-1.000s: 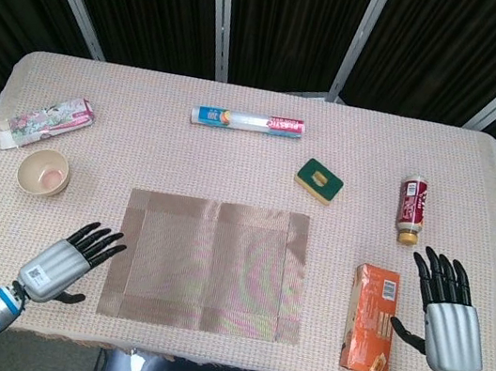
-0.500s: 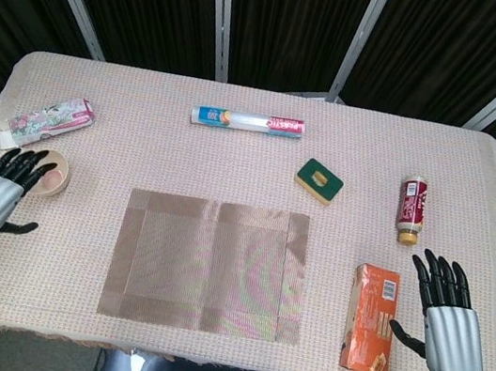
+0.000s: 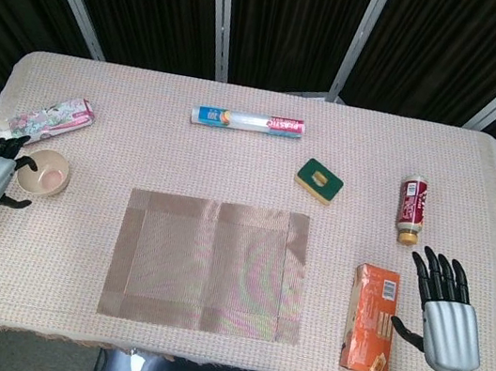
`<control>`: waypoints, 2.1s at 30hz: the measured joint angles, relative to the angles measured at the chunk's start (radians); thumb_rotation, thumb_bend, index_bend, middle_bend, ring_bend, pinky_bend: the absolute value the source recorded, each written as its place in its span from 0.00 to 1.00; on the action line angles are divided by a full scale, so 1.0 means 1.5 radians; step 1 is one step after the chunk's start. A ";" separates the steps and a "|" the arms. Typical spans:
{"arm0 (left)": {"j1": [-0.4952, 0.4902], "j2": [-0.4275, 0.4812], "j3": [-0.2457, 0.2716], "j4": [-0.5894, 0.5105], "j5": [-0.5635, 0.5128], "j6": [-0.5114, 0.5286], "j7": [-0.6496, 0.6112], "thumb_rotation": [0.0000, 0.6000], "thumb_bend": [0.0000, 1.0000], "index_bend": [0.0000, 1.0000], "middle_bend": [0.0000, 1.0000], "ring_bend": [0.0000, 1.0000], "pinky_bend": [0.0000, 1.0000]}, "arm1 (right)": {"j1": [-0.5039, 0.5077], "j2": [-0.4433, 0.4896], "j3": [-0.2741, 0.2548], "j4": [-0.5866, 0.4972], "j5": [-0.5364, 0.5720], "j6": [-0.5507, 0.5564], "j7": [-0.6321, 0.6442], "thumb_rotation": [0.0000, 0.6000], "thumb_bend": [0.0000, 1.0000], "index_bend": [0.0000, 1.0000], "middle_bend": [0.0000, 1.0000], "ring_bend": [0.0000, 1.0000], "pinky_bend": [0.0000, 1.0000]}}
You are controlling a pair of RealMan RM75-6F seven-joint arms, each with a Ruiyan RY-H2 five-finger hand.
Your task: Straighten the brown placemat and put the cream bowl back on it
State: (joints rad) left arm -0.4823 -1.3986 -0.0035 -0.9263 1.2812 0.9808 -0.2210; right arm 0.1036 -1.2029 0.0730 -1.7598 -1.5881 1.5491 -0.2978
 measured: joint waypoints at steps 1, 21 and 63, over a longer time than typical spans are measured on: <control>-0.001 -0.009 -0.001 0.014 0.000 -0.006 -0.002 1.00 0.18 0.41 0.00 0.00 0.00 | 0.000 -0.001 0.001 0.001 0.002 -0.001 0.000 1.00 0.00 0.00 0.00 0.00 0.00; -0.009 -0.088 -0.013 0.143 0.024 -0.060 -0.031 1.00 0.44 0.62 0.00 0.00 0.00 | 0.000 0.003 0.005 0.000 0.007 -0.003 0.007 1.00 0.00 0.00 0.00 0.00 0.00; -0.103 -0.134 -0.024 -0.439 0.115 -0.017 0.385 1.00 0.48 0.65 0.00 0.00 0.00 | -0.011 0.035 0.024 0.001 0.032 0.013 0.060 1.00 0.00 0.00 0.00 0.00 0.00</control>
State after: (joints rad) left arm -0.6372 -1.5989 -0.0393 -1.5846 1.4535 0.9548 0.3572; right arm 0.0875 -1.1502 0.1086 -1.7587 -1.5398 1.5687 -0.2080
